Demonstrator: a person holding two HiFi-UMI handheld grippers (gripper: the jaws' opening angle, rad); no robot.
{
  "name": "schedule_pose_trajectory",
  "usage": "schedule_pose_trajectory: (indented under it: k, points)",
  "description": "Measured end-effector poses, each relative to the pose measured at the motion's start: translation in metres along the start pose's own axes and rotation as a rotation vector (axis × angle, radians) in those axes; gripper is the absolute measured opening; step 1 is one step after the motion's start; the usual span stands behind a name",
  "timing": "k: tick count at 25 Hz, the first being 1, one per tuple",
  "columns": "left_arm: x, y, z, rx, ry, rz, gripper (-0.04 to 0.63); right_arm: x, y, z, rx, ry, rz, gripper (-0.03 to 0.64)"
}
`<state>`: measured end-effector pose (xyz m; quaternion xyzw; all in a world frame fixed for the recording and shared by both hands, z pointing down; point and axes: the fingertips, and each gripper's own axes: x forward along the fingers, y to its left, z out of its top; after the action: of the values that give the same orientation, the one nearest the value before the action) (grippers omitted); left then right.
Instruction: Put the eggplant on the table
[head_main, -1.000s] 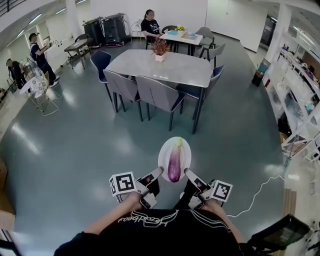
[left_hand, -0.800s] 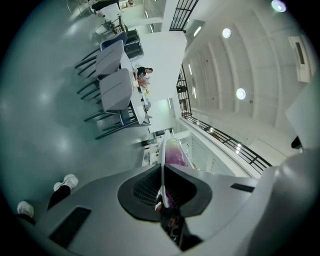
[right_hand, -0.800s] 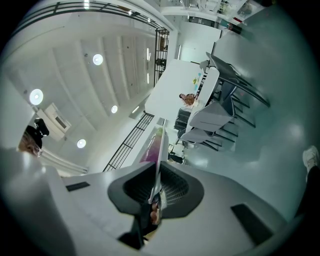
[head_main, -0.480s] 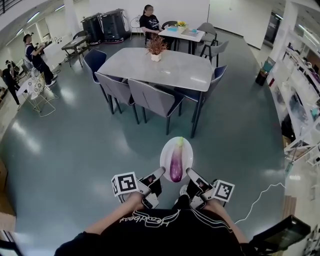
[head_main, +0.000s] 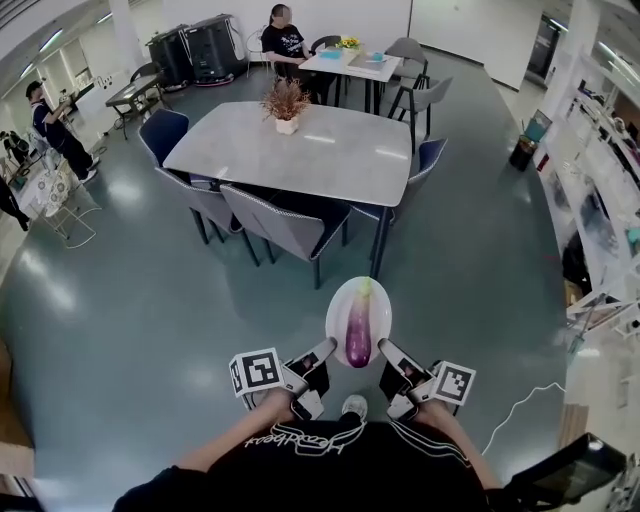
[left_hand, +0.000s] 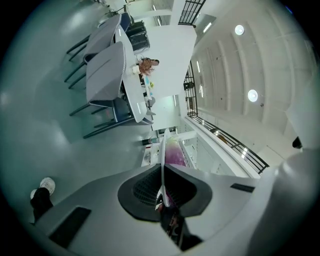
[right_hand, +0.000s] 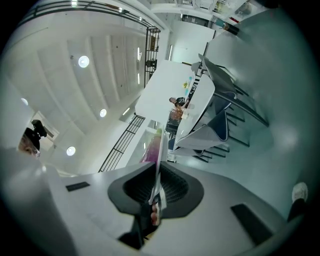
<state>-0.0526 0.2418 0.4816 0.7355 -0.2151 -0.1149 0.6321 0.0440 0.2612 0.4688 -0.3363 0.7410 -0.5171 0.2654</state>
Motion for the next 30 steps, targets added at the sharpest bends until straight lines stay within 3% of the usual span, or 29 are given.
schedule_pose_trajectory:
  k: [7,12,24,30]
  points:
    - [0.111,0.002,0.035,-0.022,0.050,-0.025,0.020,0.008,-0.039,0.104,-0.005,-0.041,-0.048,0.034]
    - [0.163,-0.002,0.047,-0.015,0.080,-0.045,0.020,0.008,-0.056,0.152,-0.011,-0.059,-0.065,0.034]
    - [0.185,0.013,0.087,-0.030,0.023,-0.012,0.020,0.046,-0.081,0.180,0.016,-0.016,-0.053,0.034]
    - [0.193,0.005,0.110,0.020,0.004,-0.023,0.020,0.066,-0.081,0.196,0.009,-0.009,-0.035,0.034]
